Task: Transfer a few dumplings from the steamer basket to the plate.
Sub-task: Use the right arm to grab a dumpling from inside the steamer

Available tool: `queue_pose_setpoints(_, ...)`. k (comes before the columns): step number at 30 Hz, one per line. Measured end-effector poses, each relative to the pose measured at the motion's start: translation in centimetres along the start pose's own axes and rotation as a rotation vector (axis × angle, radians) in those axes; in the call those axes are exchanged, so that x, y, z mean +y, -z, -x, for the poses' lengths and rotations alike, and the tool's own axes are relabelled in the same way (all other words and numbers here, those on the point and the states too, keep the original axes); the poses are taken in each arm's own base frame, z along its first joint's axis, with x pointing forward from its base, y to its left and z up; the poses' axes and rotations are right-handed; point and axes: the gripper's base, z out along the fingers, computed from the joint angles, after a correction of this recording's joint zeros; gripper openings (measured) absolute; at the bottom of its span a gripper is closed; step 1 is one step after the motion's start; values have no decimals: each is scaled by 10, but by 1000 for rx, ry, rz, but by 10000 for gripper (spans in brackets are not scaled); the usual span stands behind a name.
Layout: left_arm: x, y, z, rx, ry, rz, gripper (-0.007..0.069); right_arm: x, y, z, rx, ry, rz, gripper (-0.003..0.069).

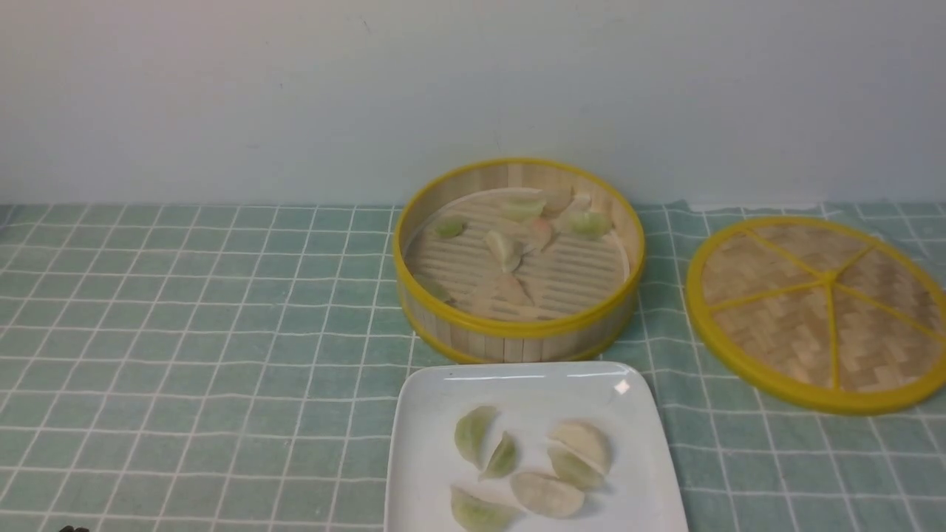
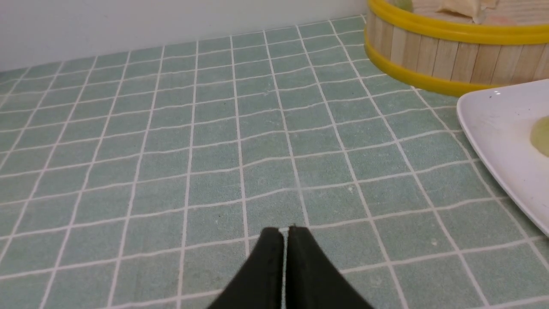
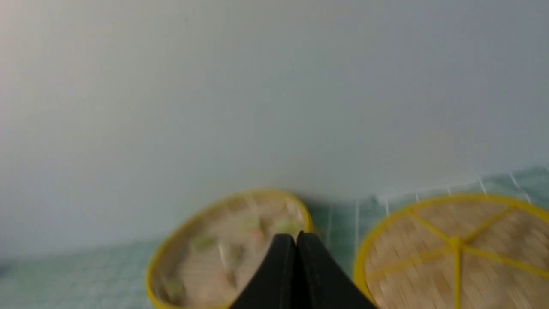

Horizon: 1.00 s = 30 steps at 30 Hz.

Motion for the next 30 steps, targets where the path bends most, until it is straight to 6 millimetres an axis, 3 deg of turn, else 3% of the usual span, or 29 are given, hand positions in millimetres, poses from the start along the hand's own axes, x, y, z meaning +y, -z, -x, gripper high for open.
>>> queue_pose_setpoints(4, 0, 0, 0, 1, 0, 0, -6, 15, -63, 26, 339, 147, 20, -14)
queue_pose_setpoints(5, 0, 0, 0, 1, 0, 0, -6, 16, -67, 27, 350, 154, 19, -14)
queue_pose_setpoints(8, 0, 0, 0, 1, 0, 0, -6, 36, -128, 37, 510, 253, 91, -13)
queue_pose_setpoints(9, 0, 0, 0, 1, 0, 0, -6, 37, -132, 35, 525, 258, 94, -13)
queue_pose_setpoints(11, 0, 0, 0, 1, 0, 0, -6, 58, -170, 39, 573, 303, 140, -13)
queue_pose_setpoints(15, 0, 0, 0, 1, 0, 0, -6, 92, -223, 36, 630, 370, 198, -13)
queue_pose_setpoints(17, 0, 0, 0, 1, 0, 0, -6, 100, -234, 33, 643, 384, 211, -13)
queue_pose_setpoints(18, 0, 0, 0, 1, 0, 0, -6, 110, -252, 29, 666, 399, 223, -13)
queue_pose_setpoints(19, 0, 0, 0, 1, 0, 0, -6, 111, -256, 27, 672, 402, 224, -13)
queue_pose_setpoints(24, 0, 0, 0, 1, 0, 0, -6, 137, -319, -10, 783, 470, 237, -7)
queue_pose_setpoints(27, 0, 0, 0, 1, 0, 0, -6, 146, -339, -28, 836, 510, 233, 1)
queue_pose_setpoints(29, 0, 0, 0, 1, 0, 0, -6, 156, -364, -47, 892, 561, 209, 29)
queue_pose_setpoints(30, 0, 0, 0, 1, 0, 0, -6, 156, -366, -48, 895, 559, 207, 32)
